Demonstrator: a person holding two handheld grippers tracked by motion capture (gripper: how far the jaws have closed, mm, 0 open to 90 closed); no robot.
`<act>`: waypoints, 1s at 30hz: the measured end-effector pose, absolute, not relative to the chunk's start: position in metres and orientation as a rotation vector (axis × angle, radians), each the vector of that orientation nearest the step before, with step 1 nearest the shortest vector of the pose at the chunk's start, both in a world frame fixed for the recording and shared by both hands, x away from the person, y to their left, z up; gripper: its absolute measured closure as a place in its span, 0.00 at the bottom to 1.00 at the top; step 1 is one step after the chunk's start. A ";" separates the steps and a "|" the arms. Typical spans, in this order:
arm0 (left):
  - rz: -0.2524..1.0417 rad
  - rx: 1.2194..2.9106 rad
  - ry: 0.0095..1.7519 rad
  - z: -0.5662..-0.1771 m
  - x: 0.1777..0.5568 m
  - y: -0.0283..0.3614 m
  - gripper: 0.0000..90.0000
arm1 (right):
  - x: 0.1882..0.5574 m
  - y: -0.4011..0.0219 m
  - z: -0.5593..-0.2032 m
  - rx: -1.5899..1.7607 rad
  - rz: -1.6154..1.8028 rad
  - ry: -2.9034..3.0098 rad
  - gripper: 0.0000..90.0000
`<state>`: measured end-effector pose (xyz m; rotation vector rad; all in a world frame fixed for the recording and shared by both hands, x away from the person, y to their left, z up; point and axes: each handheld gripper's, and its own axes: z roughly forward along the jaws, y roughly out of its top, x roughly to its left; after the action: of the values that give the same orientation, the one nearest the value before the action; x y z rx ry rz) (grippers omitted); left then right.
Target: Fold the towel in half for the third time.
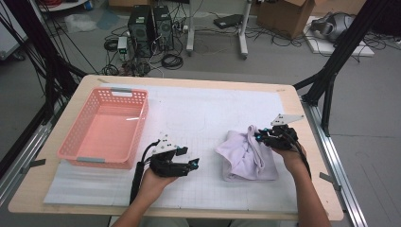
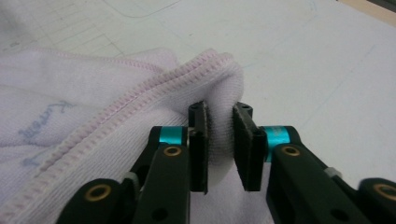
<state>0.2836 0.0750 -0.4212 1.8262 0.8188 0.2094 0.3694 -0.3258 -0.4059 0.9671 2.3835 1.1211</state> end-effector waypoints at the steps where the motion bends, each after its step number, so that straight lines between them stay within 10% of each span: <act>1: 0.211 1.826 0.815 -0.421 0.283 0.077 0.39 | 0.368 -0.328 -0.405 0.983 1.123 2.370 0.78; 25: 0.214 1.803 0.815 -0.425 0.283 0.089 0.39 | 0.292 -0.343 -0.387 1.268 1.144 2.230 0.47; 28: 0.216 1.804 0.816 -0.425 0.283 0.090 0.39 | 0.288 -0.333 -0.395 1.266 1.068 2.239 0.53; 30: 0.216 1.804 0.818 -0.425 0.283 0.090 0.39 | 0.289 -0.334 -0.401 1.278 1.023 2.281 0.86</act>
<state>0.2829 0.0896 -0.4251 1.8038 0.8181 0.2162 0.2895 -0.3341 -0.4013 1.2780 2.2806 1.0235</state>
